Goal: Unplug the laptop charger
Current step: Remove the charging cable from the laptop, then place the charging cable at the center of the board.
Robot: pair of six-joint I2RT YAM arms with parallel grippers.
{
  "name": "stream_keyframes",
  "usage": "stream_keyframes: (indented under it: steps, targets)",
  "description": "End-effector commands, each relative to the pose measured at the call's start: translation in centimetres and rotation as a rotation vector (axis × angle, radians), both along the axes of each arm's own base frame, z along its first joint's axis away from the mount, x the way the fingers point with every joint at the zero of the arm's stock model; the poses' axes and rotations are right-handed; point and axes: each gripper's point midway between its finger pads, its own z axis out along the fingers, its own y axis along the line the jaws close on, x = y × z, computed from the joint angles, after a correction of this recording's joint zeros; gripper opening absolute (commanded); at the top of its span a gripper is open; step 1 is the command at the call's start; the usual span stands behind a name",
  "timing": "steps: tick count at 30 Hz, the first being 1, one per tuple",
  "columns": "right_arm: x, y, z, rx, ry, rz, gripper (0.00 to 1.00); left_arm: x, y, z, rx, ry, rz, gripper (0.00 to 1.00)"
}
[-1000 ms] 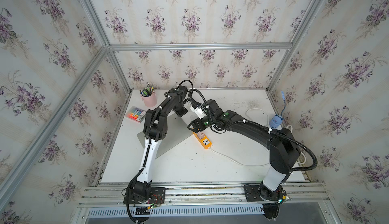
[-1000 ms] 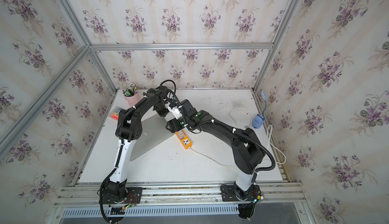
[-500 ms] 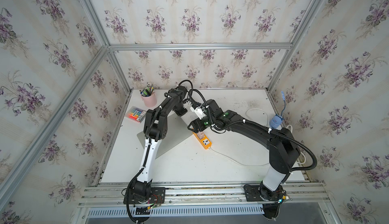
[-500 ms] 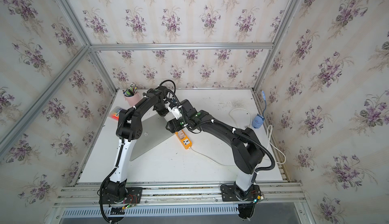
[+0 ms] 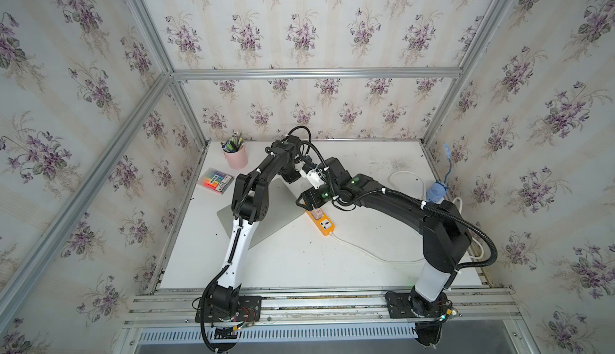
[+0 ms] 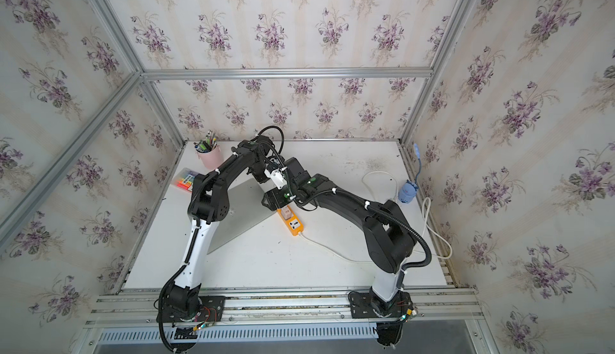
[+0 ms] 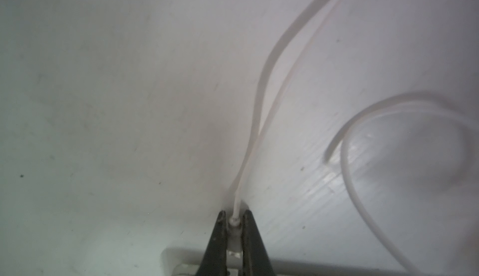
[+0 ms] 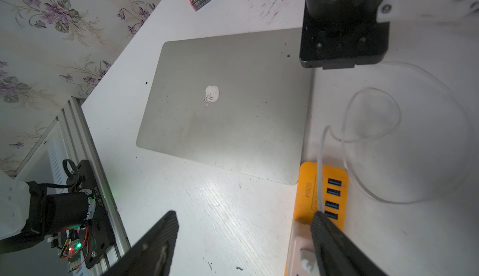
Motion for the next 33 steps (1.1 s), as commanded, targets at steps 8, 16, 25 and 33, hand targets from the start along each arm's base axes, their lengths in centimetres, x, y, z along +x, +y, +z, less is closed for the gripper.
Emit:
stream_keyframes:
  steps: [8, 16, 25, 33]
  targets:
    - [-0.1, 0.0, 0.0, -0.009, 0.004, 0.009, 0.82, 0.9, -2.9, 1.9, -0.115, -0.038, -0.008, 0.00]
    - [0.6, -2.8, 1.3, -0.022, -0.054, -0.065, 0.82, 2.0, -10.3, 6.4, -0.295, -0.182, -0.027, 0.00]
    - [1.1, -10.8, 4.6, 0.003, -0.133, -0.244, 0.85, 1.7, -16.5, 5.8, -0.459, -0.174, -0.027, 0.01]
    - [1.3, -18.1, 2.7, -0.014, -0.097, -0.412, 0.86, 0.7, -20.4, 4.5, -0.471, -0.190, -0.070, 0.23]
